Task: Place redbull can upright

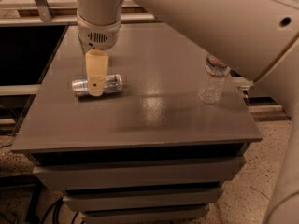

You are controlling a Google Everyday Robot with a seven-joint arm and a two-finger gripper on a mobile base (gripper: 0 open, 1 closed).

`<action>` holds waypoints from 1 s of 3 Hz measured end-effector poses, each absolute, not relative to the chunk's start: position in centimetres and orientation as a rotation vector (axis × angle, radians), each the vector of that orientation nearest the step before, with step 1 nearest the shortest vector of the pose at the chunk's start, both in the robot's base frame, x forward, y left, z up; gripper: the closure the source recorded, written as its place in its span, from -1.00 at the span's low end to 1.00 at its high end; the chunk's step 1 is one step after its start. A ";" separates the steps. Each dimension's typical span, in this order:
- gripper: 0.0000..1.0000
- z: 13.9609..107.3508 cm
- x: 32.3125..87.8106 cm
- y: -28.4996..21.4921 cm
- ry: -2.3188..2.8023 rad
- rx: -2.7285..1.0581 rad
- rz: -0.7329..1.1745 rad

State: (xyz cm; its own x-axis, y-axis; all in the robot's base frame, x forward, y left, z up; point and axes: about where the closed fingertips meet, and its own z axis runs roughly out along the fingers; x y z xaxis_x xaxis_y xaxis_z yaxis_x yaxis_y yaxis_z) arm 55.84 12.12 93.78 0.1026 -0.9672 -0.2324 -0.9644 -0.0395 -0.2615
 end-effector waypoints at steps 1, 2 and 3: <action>-1.00 93.0 55.3 13.4 1.957 -1.921 0.014; -1.00 92.2 55.2 14.5 1.966 -1.843 0.078; -1.00 91.8 55.0 15.1 1.964 -1.838 0.083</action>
Offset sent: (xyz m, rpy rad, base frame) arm -0.0067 0.0340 -0.0272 0.2008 0.0246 -0.1606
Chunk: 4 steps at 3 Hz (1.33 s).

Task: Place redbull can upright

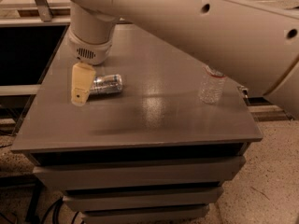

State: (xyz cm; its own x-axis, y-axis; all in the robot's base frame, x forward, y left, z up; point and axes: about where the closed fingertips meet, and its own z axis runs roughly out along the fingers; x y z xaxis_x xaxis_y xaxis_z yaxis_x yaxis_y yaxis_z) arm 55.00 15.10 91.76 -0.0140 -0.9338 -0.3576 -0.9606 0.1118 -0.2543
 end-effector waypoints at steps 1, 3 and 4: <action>-1.00 91.0 54.8 16.3 1.949 -1.852 0.109; -1.00 89.5 54.8 18.7 1.922 -1.883 0.175; -1.00 88.6 54.8 19.5 1.917 -1.890 0.208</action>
Offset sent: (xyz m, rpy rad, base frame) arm 0.0001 0.0407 -0.0233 0.0431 0.0396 0.0624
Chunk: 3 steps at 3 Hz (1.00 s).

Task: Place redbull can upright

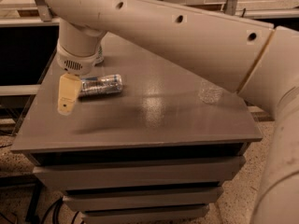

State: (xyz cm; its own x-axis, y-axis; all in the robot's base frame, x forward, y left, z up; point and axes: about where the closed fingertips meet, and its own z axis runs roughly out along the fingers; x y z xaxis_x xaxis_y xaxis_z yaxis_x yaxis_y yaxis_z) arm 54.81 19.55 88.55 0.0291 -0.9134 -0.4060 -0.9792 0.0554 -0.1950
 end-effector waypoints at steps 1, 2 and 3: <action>-1.00 87.8 54.7 20.2 1.923 -1.881 0.223; -0.65 86.9 54.6 20.7 1.932 -1.872 0.245; -0.19 86.1 54.5 21.0 1.937 -1.862 0.280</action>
Offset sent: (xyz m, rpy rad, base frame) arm -0.0008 0.0179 -0.0272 0.0353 0.0411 -0.0207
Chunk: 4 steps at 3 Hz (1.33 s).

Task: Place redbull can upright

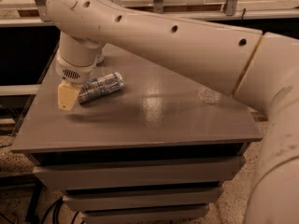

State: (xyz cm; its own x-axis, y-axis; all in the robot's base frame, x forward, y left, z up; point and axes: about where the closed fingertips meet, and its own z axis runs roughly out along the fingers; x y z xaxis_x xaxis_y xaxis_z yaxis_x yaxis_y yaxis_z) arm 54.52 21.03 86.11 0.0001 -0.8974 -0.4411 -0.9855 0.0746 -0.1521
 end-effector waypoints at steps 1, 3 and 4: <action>0.30 85.4 54.4 21.1 1.942 -1.855 0.312; 0.80 85.3 54.5 21.1 1.930 -1.857 0.339; 0.33 86.4 54.8 21.0 1.894 -1.861 0.337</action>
Offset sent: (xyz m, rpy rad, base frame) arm 0.0007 -0.0021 -0.0151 0.0320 0.0425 0.0025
